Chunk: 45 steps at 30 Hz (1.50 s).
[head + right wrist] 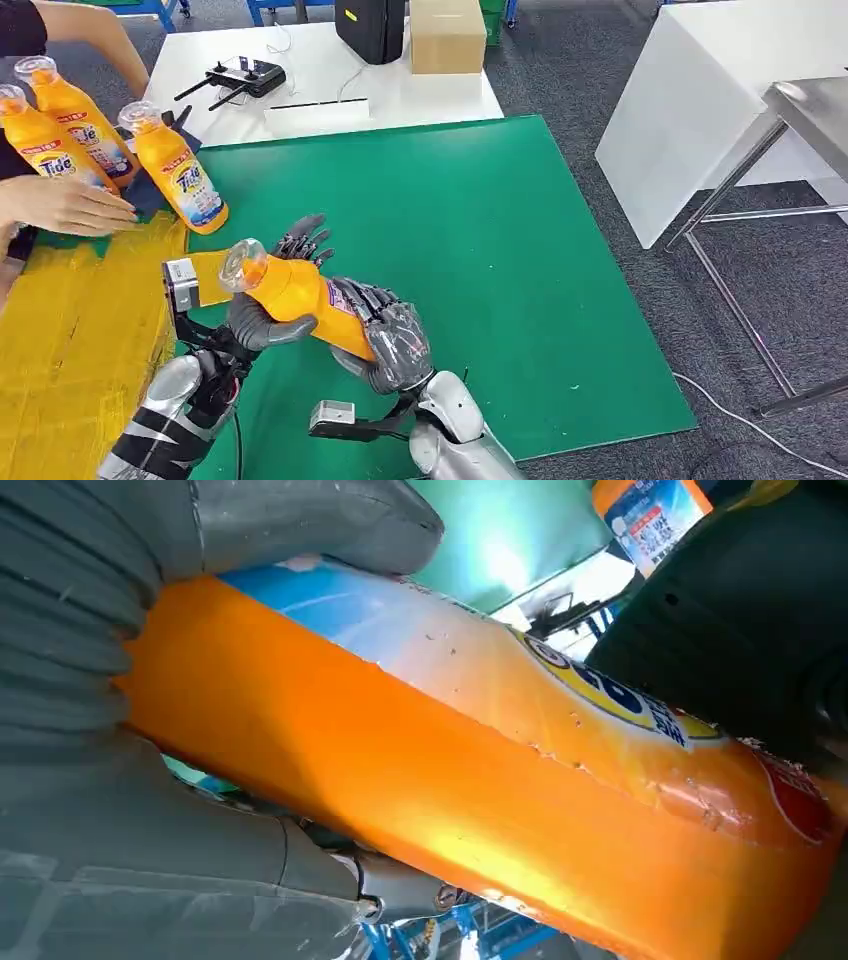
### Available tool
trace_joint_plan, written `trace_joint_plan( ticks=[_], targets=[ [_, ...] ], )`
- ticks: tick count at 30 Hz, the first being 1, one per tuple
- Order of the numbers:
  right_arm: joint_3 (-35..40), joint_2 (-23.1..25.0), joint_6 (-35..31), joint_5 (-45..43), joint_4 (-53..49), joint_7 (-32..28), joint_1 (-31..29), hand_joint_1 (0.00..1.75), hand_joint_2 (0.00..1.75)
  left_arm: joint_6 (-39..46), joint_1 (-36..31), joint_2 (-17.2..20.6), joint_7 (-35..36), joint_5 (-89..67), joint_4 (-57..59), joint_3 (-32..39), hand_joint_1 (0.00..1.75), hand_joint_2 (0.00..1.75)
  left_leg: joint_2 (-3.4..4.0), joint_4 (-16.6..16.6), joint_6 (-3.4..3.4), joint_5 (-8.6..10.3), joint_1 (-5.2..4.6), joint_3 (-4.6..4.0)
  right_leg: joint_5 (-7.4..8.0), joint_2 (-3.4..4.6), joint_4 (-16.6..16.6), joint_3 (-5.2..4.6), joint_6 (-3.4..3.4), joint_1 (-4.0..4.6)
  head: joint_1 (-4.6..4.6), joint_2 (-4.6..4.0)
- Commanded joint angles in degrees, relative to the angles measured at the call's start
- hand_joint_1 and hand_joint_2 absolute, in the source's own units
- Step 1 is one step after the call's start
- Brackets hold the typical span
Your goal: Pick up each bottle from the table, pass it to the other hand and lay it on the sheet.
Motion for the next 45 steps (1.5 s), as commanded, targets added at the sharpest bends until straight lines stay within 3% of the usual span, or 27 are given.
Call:
trace_joint_plan(
  ticks=[1, 18, 19, 20, 24, 26, 27, 28, 31, 32, 37, 40, 41, 43, 44, 45],
  targets=[
    [3.4, 1.0, -1.6, -0.7, 3.3, -1.3, -1.1, 1.75, 1.75, 2.3, -4.3, -0.9, 0.1, -2.5, 4.0, -2.7, 1.75, 1.75, -0.3, 0.1, -0.09, -0.02, 0.12, 0.03, -0.04, -0.06, 0.0, 0.12, -0.05, 0.1, 0.0, 0.0],
    [0.5, 0.2, -1.6, -9.0, -2.7, -2.6, -0.7, 1.75, 1.75, 4.1, -3.9, -1.6, -0.5, -4.1, 3.0, -0.8, 1.75, 1.75, -0.24, 0.1, -0.07, -0.02, 0.09, -0.01, -0.03, 0.0, 0.0, 0.06, -0.03, 0.07, 0.0, 0.0],
    [3.5, -1.1, -1.0, -13.2, -2.4, -1.0, -1.6, 0.72, 1.75, 4.7, -3.7, -1.7, -0.5, -4.0, 2.7, -0.1, 1.75, 1.75, -0.15, 0.0, -0.04, 0.0, 0.04, -0.01, -0.01, 0.01, 0.0, 0.02, -0.02, 0.02, 0.0, 0.0],
    [5.4, -2.7, 1.4, -18.0, -4.4, 0.7, -1.5, 0.0, 1.75, 5.4, -3.0, -1.7, -0.5, -3.7, 1.9, 1.0, 1.75, 1.75, -0.16, 0.0, -0.06, -0.03, 0.08, 0.02, -0.02, 0.04, 0.0, 0.06, -0.03, 0.06, 0.0, 0.02],
    [4.5, -8.1, 5.7, -30.0, -16.7, 2.9, 2.6, 0.0, 1.75, 7.9, -0.1, 0.0, -0.5, -5.7, -2.1, 4.6, 1.75, 1.75, -0.13, 0.0, -0.07, -0.04, 0.09, 0.06, -0.01, 0.12, 0.0, 0.11, -0.03, 0.06, -0.04, 0.0],
    [-0.8, -9.0, 6.9, -35.9, -25.2, 3.5, 6.8, 0.0, 1.75, 25.0, 0.4, 0.3, -3.3, -24.2, -4.7, 7.0, 1.75, 1.75, -0.22, 0.0, -0.06, -0.03, 0.1, 0.07, -0.02, 0.02, -0.1, 0.16, -0.02, 0.08, -0.04, 0.0],
    [-1.6, -9.7, 7.7, -36.2, -27.4, 3.7, 7.6, 0.0, 1.75, 25.3, 0.2, 0.0, -2.7, -25.6, -5.5, 7.0, 1.75, 1.75, -0.22, 0.0, -0.04, -0.02, 0.06, -0.02, -0.03, -0.04, 0.0, 0.05, -0.01, 0.04, -0.04, 0.0],
    [-5.1, -9.1, 7.2, -38.4, -31.3, 3.3, 9.8, 0.0, 1.75, 34.1, -0.4, -1.3, -0.3, -37.0, -5.9, 8.5, 1.75, 1.75, -0.36, 0.1, -0.06, -0.07, 0.11, -0.01, -0.1, -0.11, 0.0, 0.13, -0.01, 0.08, -0.02, 0.0],
    [-8.9, -9.0, 7.9, -39.9, -36.3, 3.1, 12.1, 0.0, 1.75, 44.5, -1.4, -0.6, 4.1, -55.3, -5.5, 10.8, 1.75, 1.75, -0.31, 0.1, -0.04, -0.02, 0.06, -0.14, -0.05, -0.13, 0.0, -0.04, -0.01, 0.05, -0.02, 0.0],
    [-10.7, -8.6, 8.2, -40.1, -38.1, 3.2, 12.9, 0.0, 1.75, 52.2, -1.2, -1.0, 10.3, -75.5, -5.3, 13.7, 1.75, 1.75, -0.32, 0.1, -0.05, -0.02, 0.06, -0.15, -0.05, -0.13, 0.0, -0.06, -0.02, 0.04, -0.04, 0.0],
    [-12.1, -8.2, 9.0, -40.7, -39.0, 3.0, 13.2, 0.0, 1.75, 54.0, -1.1, -0.1, 14.2, -88.6, -4.4, 16.9, 1.75, 1.75, -0.18, 0.1, -0.07, -0.06, 0.1, -0.06, -0.03, 0.06, 0.0, -0.01, -0.04, 0.08, -0.04, 0.0],
    [-12.1, -8.2, 9.0, -40.7, -39.0, 3.0, 13.2, 0.0, 1.75, 54.0, -1.1, -0.1, 14.2, -88.6, -4.4, 16.9, 1.75, 1.75, -0.18, 0.1, -0.07, -0.06, 0.1, -0.06, -0.03, 0.06, 0.0, -0.01, -0.04, 0.08, -0.04, 0.0],
    [-12.4, -8.2, 9.1, -41.3, -39.2, 2.3, 13.2, 0.0, 1.75, 53.6, -1.5, 0.3, 17.2, -97.7, -3.4, 17.3, 1.75, 1.75, -0.19, 0.1, -0.08, -0.06, 0.1, -0.05, -0.03, 0.06, 0.0, 0.0, -0.04, 0.09, -0.04, 0.0],
    [-13.0, -8.3, 9.1, -41.8, -39.7, 2.2, 13.1, 0.0, 1.75, 51.8, -2.5, 2.4, 17.8, -102.4, -1.0, 16.2, 1.75, 1.75, -0.15, 0.0, -0.05, -0.04, 0.06, -0.07, -0.03, 0.05, 0.0, -0.04, -0.03, 0.05, -0.04, 0.0],
    [-13.5, -8.4, 10.6, -43.5, -40.3, 2.0, 12.8, 0.0, 1.75, 47.3, -5.1, 10.5, 23.7, -105.3, 2.7, 8.1, 1.75, 1.75, -0.2, 0.0, -0.07, -0.03, 0.09, -0.04, -0.02, 0.04, 0.0, 0.01, -0.05, 0.07, -0.02, 0.0],
    [-13.5, -8.4, 10.6, -43.5, -40.3, 2.0, 12.8, 0.0, 1.75, 47.3, -5.1, 10.5, 23.7, -105.3, 2.7, 8.1, 1.75, 1.75, -0.22, 0.0, -0.08, -0.03, 0.09, -0.04, -0.02, 0.02, 0.0, 0.01, -0.05, 0.07, -0.02, 0.0]
  ],
)
